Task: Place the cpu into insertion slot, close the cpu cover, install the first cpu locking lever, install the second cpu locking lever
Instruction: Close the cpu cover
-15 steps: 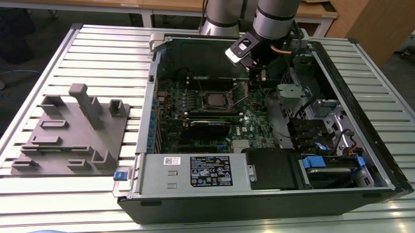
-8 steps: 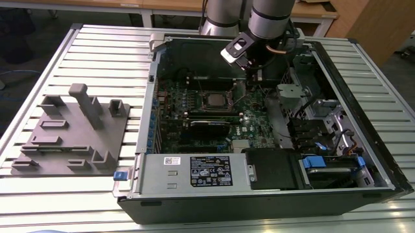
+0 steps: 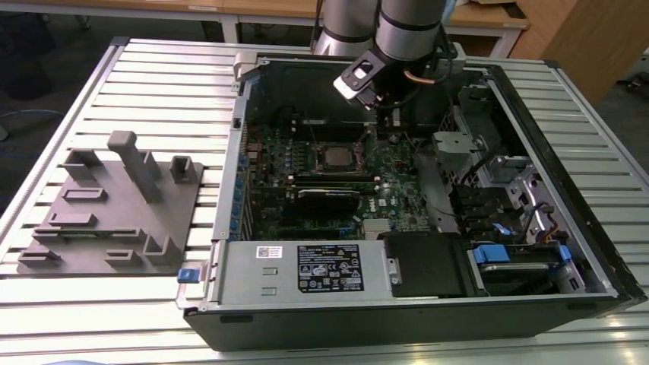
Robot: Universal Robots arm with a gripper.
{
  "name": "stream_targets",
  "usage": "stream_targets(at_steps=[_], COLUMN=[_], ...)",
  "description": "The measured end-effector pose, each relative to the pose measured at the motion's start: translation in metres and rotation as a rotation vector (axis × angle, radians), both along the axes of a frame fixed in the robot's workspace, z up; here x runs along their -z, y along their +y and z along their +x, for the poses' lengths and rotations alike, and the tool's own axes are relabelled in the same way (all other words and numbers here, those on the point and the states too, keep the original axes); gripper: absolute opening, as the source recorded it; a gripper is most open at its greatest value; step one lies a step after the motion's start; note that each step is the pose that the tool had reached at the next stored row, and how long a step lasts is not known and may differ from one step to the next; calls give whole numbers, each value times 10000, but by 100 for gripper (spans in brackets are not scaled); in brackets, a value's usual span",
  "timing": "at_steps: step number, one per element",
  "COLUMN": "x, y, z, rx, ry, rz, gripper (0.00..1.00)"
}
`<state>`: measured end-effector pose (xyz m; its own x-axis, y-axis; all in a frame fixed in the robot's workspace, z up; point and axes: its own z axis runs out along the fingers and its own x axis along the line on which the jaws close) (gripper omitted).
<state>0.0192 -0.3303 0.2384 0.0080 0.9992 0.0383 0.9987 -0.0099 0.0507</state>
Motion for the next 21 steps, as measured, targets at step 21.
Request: stream_targets(at_steps=[21], x=[11], y=[0], z=[-355], rx=[-2], ry=[-493], rz=[1], gripper=[11])
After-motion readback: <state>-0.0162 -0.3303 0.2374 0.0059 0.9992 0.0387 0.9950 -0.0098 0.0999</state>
